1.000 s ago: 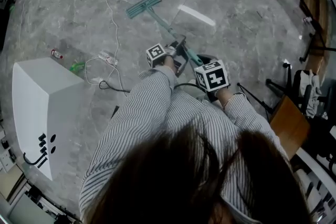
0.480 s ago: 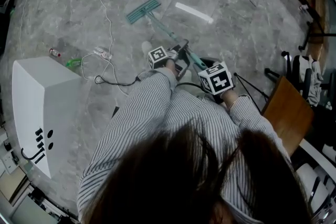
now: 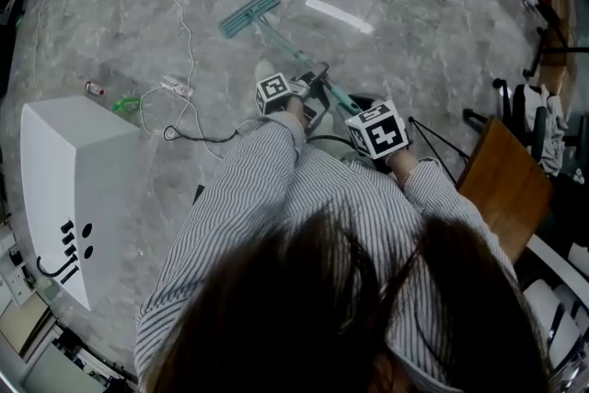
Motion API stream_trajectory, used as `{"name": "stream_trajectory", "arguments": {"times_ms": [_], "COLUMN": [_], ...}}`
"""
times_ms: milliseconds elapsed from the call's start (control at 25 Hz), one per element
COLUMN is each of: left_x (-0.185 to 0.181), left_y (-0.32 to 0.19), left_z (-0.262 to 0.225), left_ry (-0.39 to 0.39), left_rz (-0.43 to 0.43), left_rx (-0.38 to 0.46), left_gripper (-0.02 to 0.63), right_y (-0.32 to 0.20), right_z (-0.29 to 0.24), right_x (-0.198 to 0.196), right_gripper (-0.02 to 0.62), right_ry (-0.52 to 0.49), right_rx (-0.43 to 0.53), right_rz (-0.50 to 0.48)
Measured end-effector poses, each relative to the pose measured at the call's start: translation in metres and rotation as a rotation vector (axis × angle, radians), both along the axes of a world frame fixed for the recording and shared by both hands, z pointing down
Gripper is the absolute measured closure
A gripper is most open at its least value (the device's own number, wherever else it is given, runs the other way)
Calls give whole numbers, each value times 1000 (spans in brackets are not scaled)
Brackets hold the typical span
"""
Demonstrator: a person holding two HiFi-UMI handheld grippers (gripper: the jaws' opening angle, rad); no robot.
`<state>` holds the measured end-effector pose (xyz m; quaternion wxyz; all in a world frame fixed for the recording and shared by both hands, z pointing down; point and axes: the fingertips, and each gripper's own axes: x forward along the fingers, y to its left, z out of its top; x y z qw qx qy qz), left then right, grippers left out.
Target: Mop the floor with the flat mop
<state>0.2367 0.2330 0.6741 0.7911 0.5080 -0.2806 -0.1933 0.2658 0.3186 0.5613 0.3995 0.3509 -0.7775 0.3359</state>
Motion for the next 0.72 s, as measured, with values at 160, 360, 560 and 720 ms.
{"name": "stream_trajectory", "arguments": {"times_ms": [160, 360, 560, 720], "left_x": [-1, 3, 1, 2], "left_y": [-2, -2, -5, -1], "left_z": [-3, -3, -2, -2], "left_ry": [4, 3, 1, 15], "left_rz": [0, -2, -26, -59], "left_rx": [3, 4, 12, -6], "left_gripper": [430, 430, 430, 428], "right_y": [-2, -2, -6, -4], "right_z": [-1, -1, -2, -6], "right_x": [-1, 3, 2, 3], "right_gripper": [479, 479, 480, 480], "right_ry": [3, 9, 9, -11], "right_rx": [-11, -26, -28, -37], "right_rz": [3, 2, 12, 44]}}
